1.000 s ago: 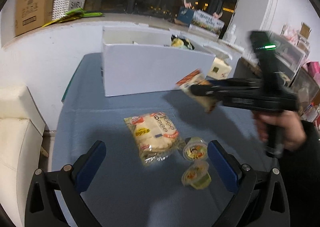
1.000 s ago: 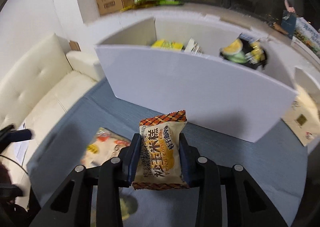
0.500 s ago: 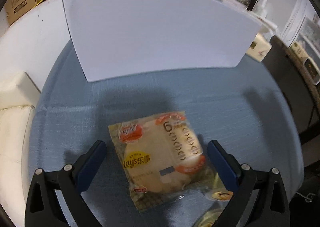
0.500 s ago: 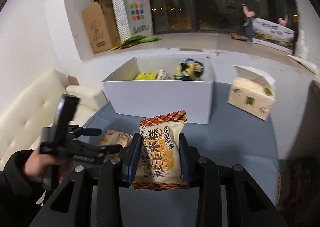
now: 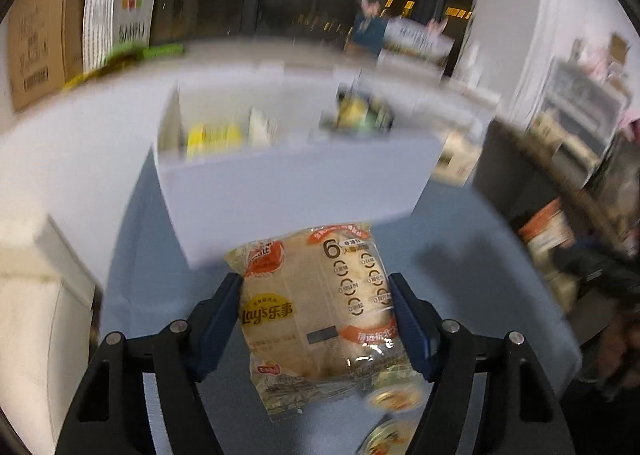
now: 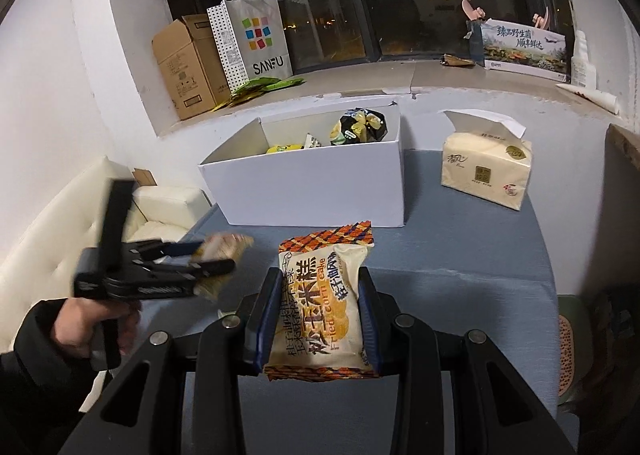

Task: Organize snacks
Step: 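Grasp the clear bread pack with the left gripper while the right holds the cake pack, then release both packs into the white box and withdraw both grippers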

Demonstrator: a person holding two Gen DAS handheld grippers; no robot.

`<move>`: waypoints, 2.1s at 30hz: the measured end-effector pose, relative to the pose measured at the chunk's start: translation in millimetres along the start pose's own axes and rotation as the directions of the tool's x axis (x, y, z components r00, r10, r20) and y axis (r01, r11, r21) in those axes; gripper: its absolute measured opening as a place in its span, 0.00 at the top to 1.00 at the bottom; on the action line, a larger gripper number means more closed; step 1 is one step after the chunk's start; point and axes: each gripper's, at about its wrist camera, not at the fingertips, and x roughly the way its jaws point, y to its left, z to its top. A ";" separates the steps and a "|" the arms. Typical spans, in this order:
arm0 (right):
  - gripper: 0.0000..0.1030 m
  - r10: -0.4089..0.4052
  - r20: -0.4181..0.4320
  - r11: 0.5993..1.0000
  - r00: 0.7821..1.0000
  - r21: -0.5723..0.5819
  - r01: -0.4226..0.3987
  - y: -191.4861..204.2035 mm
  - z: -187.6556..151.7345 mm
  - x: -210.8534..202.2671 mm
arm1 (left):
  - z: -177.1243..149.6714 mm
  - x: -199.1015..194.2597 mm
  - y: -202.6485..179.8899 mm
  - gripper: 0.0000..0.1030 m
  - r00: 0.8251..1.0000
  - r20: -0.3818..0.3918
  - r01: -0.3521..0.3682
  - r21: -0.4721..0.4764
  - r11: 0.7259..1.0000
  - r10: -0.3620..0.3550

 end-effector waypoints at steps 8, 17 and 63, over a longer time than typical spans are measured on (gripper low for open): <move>0.62 0.075 0.063 0.997 0.995 0.015 -0.076 6.5 62.9 12.8 | 94.3 -36.7 20.8 0.26 0.975 0.213 0.058 0.024 0.998 -0.062; 0.62 0.071 0.084 0.996 0.994 0.044 -0.075 -6.0 165.8 59.8 | 185.4 9.2 38.1 0.26 0.976 0.217 0.006 0.049 0.999 -0.016; 0.00 0.056 0.013 0.997 0.998 -0.055 -0.056 33.7 0.1 -18.9 | -42.4 -116.3 27.5 0.00 0.980 0.180 0.084 -0.012 0.996 -0.081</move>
